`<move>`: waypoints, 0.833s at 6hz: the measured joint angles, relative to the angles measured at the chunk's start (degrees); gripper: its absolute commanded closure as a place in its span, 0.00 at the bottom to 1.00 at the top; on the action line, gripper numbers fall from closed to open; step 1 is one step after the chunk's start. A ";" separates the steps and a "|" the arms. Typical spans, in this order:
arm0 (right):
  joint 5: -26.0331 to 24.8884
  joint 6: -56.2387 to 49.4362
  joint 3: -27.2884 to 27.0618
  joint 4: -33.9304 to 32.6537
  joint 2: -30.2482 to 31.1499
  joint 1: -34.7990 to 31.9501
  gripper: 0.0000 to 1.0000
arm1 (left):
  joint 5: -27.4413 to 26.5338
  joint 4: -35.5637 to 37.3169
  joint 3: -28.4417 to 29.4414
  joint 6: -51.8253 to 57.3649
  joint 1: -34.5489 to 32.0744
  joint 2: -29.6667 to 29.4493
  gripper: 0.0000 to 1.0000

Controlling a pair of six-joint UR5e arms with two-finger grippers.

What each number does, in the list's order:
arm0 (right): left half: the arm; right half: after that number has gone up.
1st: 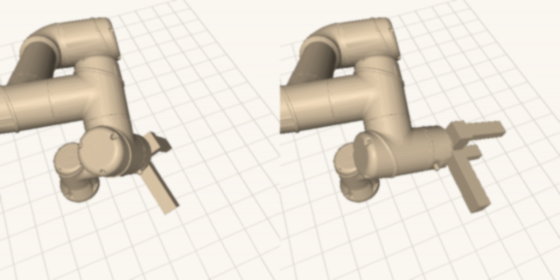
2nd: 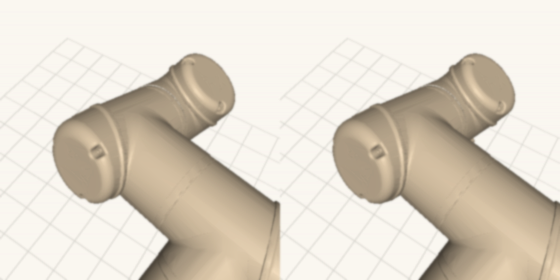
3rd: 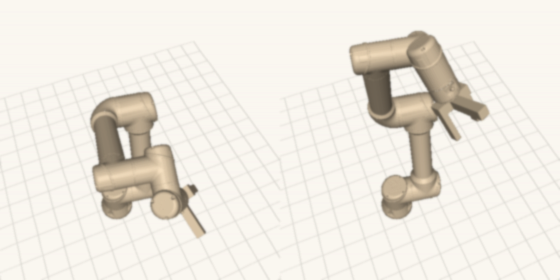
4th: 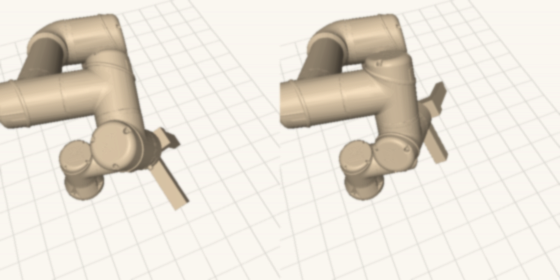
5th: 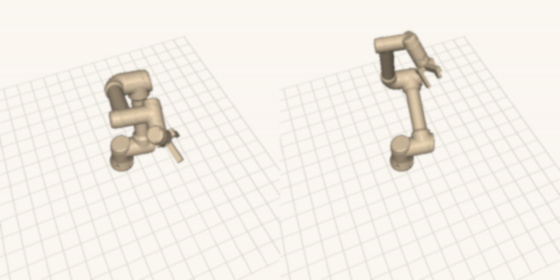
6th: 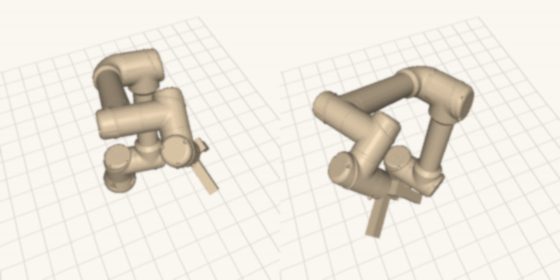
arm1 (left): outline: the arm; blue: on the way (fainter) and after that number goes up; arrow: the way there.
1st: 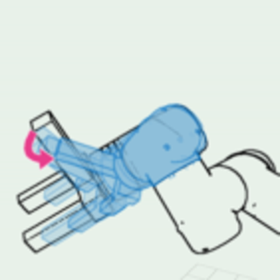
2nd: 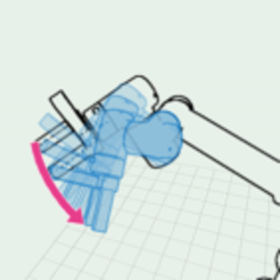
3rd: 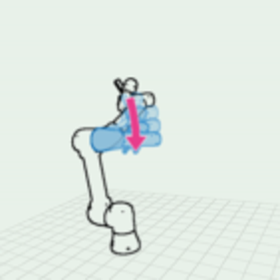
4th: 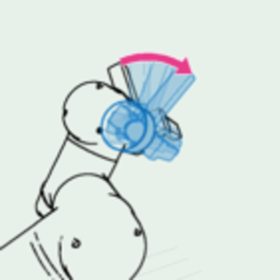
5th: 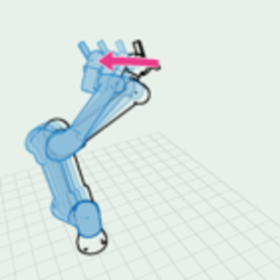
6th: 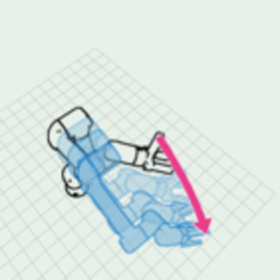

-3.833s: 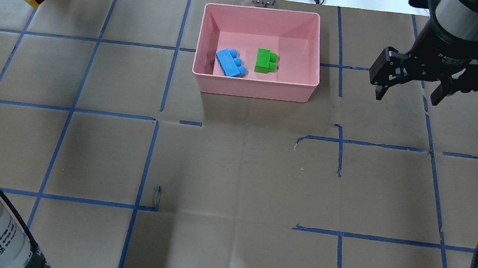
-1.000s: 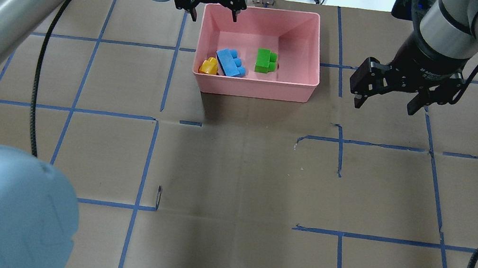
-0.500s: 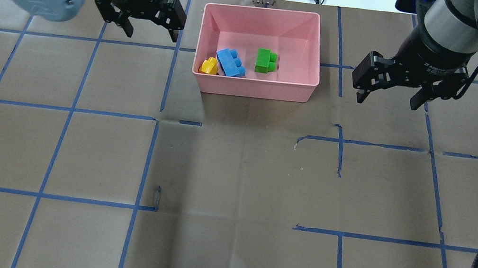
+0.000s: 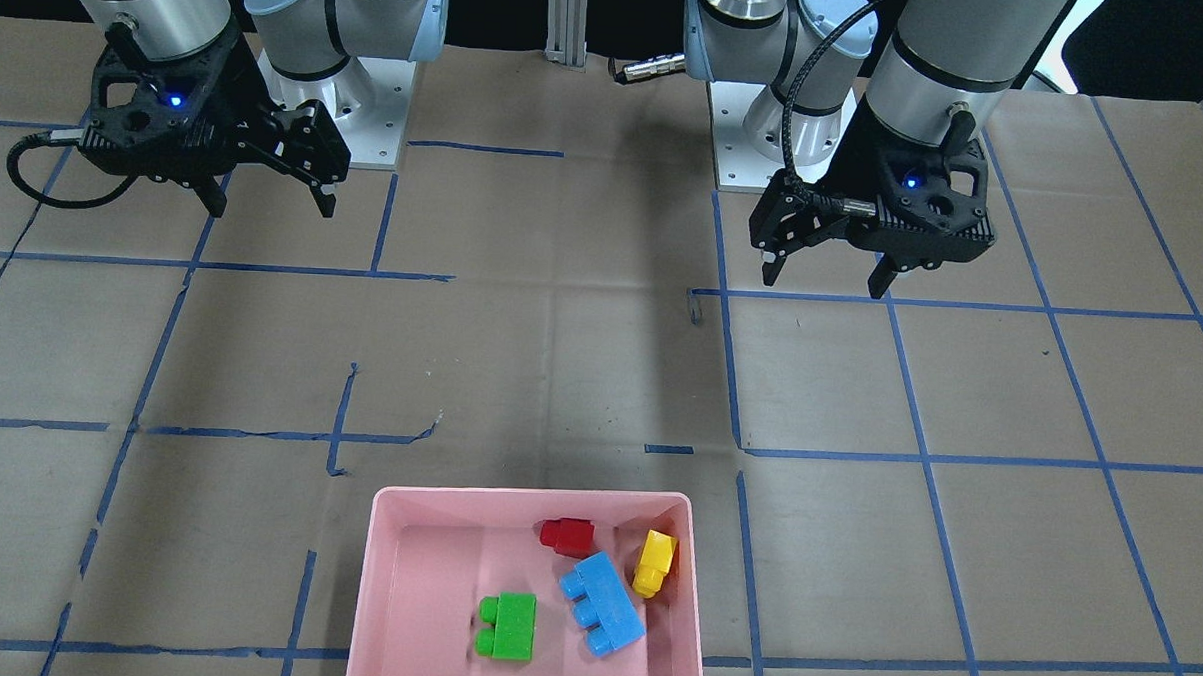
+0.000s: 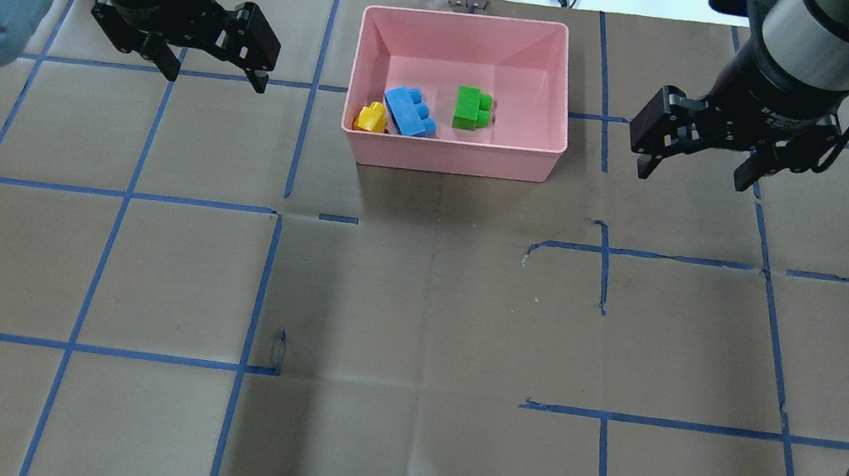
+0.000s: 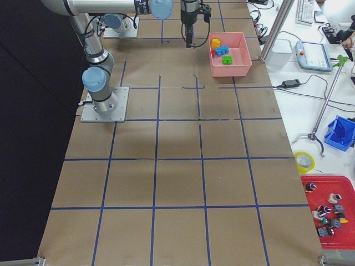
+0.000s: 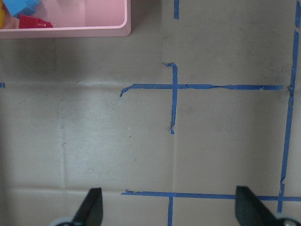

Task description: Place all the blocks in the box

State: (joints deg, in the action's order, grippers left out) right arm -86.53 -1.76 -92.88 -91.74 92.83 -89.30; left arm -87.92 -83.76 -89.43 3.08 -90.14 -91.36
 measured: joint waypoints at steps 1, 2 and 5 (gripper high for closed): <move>-0.03 0.00 -0.01 0.01 0.00 0.00 0.00 | -0.49 -1.58 0.67 0.06 0.03 0.36 0.00; -0.04 0.00 -0.02 0.02 0.00 0.00 0.00 | -0.62 -2.29 0.89 0.08 0.05 0.46 0.00; -0.04 0.00 -0.10 -0.02 0.07 0.00 0.00 | -1.57 -2.14 1.04 0.06 0.00 -0.52 0.00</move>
State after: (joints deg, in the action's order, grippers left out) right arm -86.57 -1.76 -92.98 -91.76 92.89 -89.30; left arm -89.50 -85.90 -88.39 3.14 -90.14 -91.88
